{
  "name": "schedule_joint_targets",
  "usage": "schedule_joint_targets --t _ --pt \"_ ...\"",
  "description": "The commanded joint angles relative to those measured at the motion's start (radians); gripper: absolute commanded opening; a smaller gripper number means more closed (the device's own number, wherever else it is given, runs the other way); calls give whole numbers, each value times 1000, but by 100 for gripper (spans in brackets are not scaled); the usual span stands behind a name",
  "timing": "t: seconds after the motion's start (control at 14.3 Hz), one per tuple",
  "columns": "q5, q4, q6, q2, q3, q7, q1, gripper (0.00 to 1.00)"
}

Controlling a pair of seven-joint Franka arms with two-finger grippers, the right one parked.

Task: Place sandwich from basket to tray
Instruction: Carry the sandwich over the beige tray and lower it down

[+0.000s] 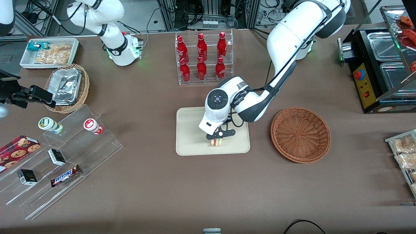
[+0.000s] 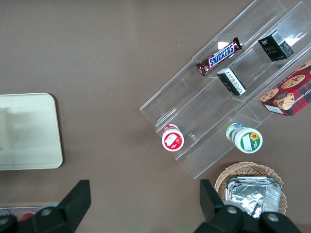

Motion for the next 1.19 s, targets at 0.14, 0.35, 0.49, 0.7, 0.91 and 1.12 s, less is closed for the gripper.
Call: schedule_joint_targets --t 0.14,0.35,0.49,0.7,0.91,1.12 --pt "61 47 36 56 7 -97 -41 4" --pt "47 49 45 70 5 -115 -38 20" --pt "49 49 50 70 5 -134 -35 61" --pt "49 52 48 57 5 -126 -27 100" --pt "50 84 6 22 5 -125 -25 100" --pt "46 84 -37 -62 5 -141 -25 100"
